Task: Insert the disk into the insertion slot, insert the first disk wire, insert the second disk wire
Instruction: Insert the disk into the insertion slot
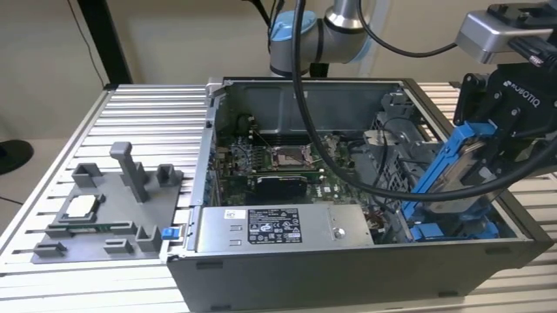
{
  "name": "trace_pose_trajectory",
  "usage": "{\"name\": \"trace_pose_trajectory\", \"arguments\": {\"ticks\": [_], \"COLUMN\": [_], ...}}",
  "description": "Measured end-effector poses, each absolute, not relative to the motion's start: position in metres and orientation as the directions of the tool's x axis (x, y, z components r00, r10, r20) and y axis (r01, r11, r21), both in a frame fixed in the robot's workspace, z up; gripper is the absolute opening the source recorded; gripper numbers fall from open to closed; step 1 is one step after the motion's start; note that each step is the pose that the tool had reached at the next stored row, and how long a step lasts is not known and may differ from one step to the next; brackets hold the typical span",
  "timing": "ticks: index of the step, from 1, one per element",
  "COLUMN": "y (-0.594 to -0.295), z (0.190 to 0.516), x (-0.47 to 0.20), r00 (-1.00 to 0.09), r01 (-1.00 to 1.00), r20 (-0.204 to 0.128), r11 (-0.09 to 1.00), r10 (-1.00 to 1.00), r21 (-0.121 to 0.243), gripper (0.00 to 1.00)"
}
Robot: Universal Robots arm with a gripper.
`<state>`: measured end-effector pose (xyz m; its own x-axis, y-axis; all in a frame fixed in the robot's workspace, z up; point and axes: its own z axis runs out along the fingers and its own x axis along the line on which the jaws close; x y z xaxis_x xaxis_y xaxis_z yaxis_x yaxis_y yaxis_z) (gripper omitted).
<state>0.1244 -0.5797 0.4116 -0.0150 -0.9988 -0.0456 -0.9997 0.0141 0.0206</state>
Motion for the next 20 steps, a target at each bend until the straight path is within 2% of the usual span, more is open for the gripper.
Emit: {"name": "trace_pose_trajectory", "arguments": {"ticks": [20], "y": [-0.581], "z": [0.385], "x": [0.124], "r00": [-0.015], "r01": [-1.0], "r20": [-0.059], "r11": [0.014], "r10": [-0.998], "r21": [0.019], "gripper": [0.0]}}
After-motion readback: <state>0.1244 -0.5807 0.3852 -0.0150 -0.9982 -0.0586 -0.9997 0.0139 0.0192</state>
